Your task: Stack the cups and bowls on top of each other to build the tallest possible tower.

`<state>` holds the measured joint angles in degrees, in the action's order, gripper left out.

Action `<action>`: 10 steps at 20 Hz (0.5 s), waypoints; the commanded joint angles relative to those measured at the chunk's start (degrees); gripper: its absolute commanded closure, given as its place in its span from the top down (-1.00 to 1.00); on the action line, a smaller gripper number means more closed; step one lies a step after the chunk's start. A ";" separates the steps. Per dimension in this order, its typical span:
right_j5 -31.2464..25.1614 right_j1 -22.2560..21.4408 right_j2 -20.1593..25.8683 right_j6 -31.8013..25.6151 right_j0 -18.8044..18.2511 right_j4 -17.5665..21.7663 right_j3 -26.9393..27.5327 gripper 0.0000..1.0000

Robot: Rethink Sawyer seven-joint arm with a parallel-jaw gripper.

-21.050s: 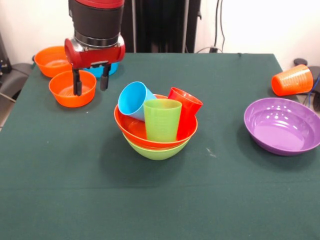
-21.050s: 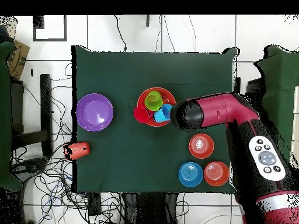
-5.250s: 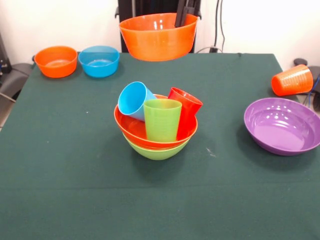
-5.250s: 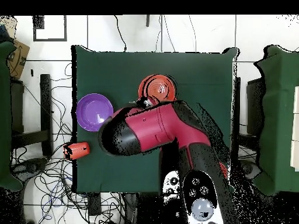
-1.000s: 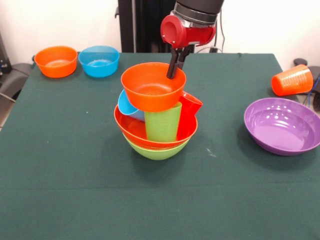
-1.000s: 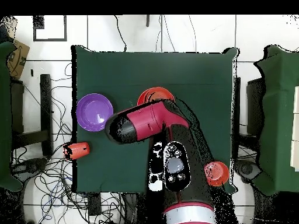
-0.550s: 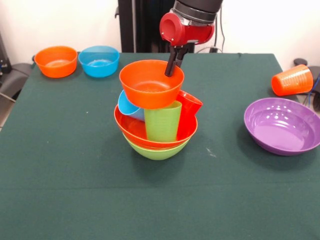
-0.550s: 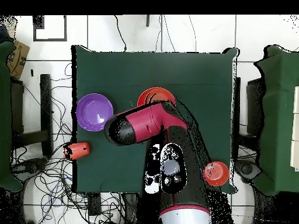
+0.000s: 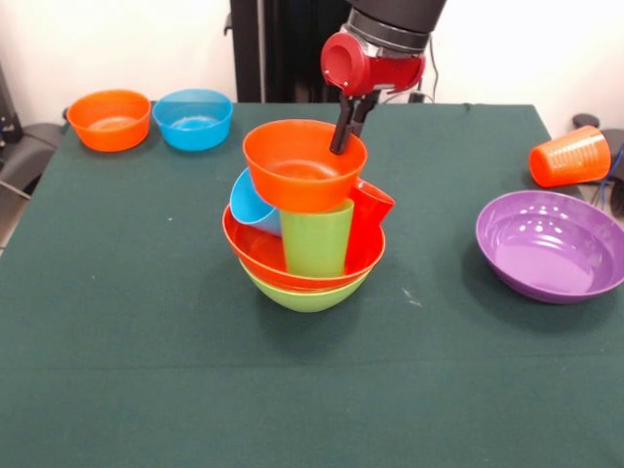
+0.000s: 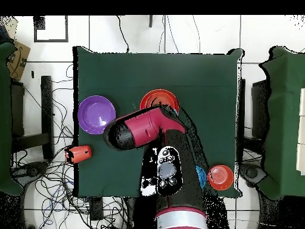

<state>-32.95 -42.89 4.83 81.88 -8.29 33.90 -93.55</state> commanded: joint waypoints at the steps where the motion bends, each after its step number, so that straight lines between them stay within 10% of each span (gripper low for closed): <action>1: 3.82 2.11 -0.48 12.28 2.51 -1.22 2.85 -1.00; 10: 4.05 2.71 -0.80 13.11 3.18 -1.25 3.36 -1.00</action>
<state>-31.24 -42.35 3.03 86.06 -5.97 33.86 -93.30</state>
